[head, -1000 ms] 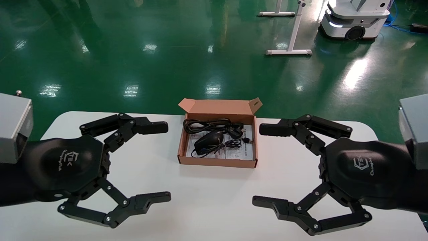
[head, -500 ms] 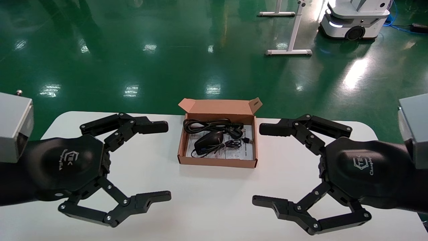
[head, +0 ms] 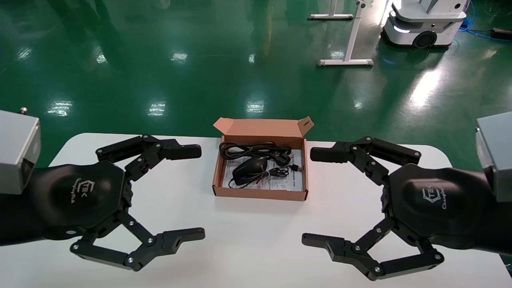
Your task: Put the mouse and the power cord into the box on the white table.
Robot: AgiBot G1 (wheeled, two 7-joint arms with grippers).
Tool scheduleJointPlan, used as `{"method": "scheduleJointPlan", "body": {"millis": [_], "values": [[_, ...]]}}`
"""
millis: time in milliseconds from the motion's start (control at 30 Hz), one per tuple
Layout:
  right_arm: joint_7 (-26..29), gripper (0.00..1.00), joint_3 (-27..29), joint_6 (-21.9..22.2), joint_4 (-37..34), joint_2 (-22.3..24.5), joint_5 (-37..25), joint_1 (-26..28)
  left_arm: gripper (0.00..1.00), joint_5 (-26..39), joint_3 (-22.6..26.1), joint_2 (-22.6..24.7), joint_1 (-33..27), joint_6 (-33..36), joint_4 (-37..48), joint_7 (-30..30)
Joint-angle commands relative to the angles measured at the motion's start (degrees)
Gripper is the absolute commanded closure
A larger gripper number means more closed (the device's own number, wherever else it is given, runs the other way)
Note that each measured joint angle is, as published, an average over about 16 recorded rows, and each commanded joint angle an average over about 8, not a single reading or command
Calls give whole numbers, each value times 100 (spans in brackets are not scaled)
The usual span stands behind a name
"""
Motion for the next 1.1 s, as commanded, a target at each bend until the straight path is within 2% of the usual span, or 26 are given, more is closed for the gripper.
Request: {"method": "scheduleJointPlan", "body": {"millis": [33, 1100], "values": [[0, 0, 0, 0, -1, 0, -1, 1, 0, 1, 1, 0, -1, 0, 1, 0], [0, 0, 0, 0, -2, 0, -1, 2, 0, 1, 1, 0, -2, 1, 2, 0]]}}
